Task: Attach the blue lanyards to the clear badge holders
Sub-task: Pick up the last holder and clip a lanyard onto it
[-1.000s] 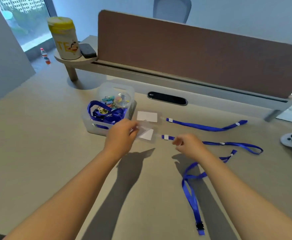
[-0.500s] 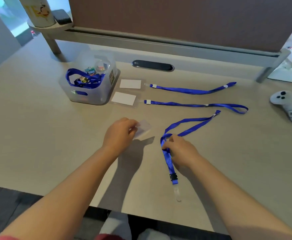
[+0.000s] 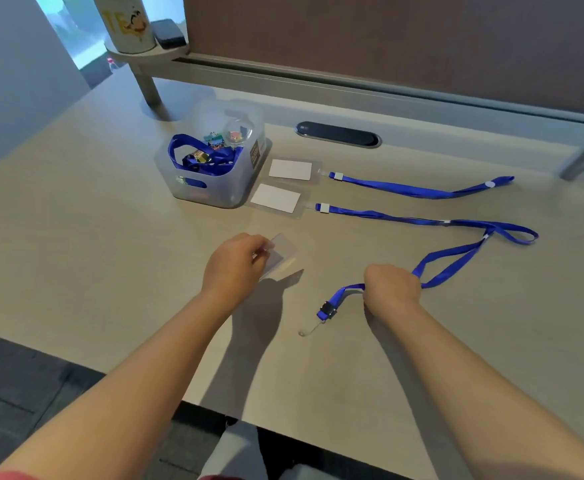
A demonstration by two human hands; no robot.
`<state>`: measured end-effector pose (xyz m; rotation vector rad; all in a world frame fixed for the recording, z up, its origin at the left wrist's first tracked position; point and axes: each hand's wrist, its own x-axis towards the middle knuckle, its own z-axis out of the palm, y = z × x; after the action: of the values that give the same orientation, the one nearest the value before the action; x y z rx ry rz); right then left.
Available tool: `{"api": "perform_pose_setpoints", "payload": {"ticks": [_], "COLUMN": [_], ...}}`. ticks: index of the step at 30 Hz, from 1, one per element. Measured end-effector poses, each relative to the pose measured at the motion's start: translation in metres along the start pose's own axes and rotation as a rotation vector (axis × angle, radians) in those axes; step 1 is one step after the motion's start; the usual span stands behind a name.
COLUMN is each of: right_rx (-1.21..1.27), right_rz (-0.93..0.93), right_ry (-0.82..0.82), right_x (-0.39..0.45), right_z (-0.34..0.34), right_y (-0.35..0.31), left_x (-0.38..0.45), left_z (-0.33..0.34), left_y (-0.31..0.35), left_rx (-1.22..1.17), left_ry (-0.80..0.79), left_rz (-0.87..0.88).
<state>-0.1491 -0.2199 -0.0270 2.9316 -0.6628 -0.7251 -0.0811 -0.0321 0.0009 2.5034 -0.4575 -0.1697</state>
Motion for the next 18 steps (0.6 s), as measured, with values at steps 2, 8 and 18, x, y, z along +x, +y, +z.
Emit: {"api": "perform_pose_setpoints", "payload": {"ticks": [2, 8, 18], "right_rx": [-0.004, 0.134, 0.393], "right_rz": [-0.068, -0.405, -0.359], "right_ry": [0.062, 0.044, -0.116], "right_x": [0.002, 0.008, 0.011], "right_z": [-0.003, 0.003, 0.005], "right_y": [-0.002, -0.02, -0.044], "left_x": [0.002, 0.009, 0.014], "left_z": [-0.002, -0.001, -0.002], "left_y": [-0.002, -0.006, -0.013], "left_rx": [-0.007, -0.035, -0.082], "left_ry": [0.008, 0.012, 0.06], "left_rz": [-0.016, -0.048, -0.104]}}
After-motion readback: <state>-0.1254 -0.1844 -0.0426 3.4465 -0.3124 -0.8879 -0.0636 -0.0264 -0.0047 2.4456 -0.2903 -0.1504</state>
